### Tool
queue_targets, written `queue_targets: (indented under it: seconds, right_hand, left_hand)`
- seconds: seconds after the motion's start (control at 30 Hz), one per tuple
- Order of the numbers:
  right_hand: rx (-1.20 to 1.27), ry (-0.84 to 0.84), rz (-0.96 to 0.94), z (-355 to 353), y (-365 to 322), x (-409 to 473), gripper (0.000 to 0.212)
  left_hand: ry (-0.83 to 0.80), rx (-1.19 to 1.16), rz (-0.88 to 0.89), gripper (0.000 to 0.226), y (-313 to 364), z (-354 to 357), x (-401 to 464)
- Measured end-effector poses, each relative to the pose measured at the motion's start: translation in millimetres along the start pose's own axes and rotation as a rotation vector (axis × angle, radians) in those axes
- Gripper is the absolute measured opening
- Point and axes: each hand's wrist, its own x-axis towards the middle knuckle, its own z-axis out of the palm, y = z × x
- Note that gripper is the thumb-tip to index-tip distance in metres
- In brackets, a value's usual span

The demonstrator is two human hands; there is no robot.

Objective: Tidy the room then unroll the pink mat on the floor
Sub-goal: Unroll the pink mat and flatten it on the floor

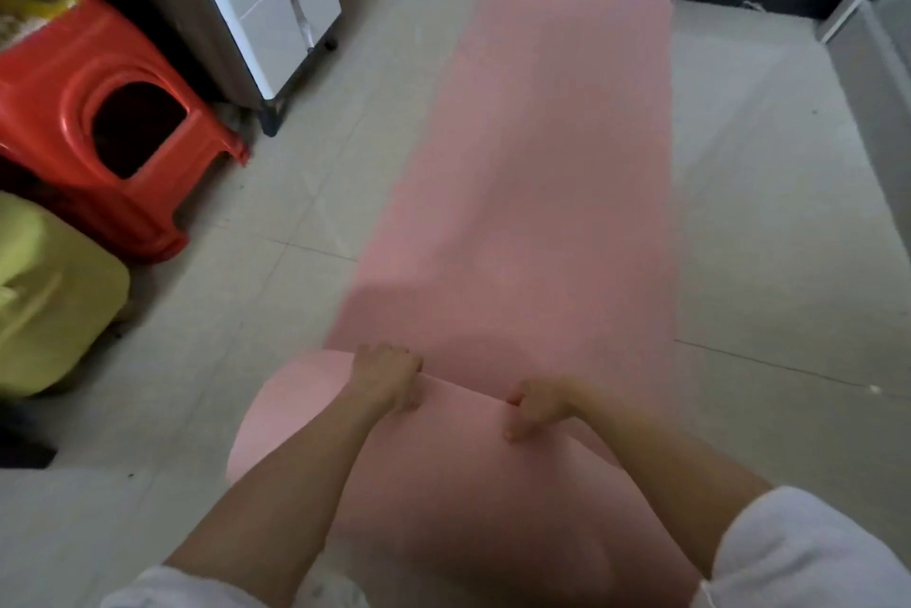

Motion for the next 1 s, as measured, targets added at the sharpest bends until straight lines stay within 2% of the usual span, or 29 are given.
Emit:
queue_targets:
  seconds: [0.13, 0.23, 0.33, 0.5, 0.57, 0.67, 0.77, 0.8, 0.9, 1.0]
  right_hand:
    - [0.054, -0.043, -0.117, -9, 34, 5, 0.03]
    - [0.083, -0.063, -0.274, -17, 32, -7, 0.026]
    - [0.026, -0.067, -0.433, -10, 19, -19, 0.017]
    - [0.002, -0.09, -0.523, 23, -3, -41, 0.028]
    - [-0.031, -0.16, -0.533, 46, -4, -48, 0.028]
    - [-0.035, -0.37, -0.505, 76, 0, -52, 0.017]
    - [-0.113, -0.514, -0.527, 97, 2, -52, 0.056]
    - [-0.125, -0.535, -0.534, 106, 0, -51, 0.063]
    - [-0.231, -0.531, -0.624, 145, -5, -46, 0.064]
    - [-0.449, -0.443, -0.713, 163, -1, -29, 0.05]
  left_hand:
    - [-0.03, -0.088, -0.162, 0.046, 28, -6, 1]
    - [-0.03, -0.202, -0.287, 0.048, 40, -11, -18]
    - [0.014, -0.195, -0.375, 0.049, 49, -5, -51]
    - [-0.018, -0.426, -0.563, 0.047, 75, 28, -122]
    - [-0.024, -0.576, -0.644, 0.048, 91, 42, -146]
    - [-0.034, -0.729, -0.723, 0.051, 108, 64, -169]
    - [-0.027, -0.753, -0.759, 0.061, 118, 90, -175]
    - [-0.021, -0.762, -0.773, 0.064, 121, 97, -176]
    - [0.032, -0.815, -0.826, 0.07, 138, 131, -183]
    - [0.065, -0.86, -0.919, 0.068, 141, 169, -201]
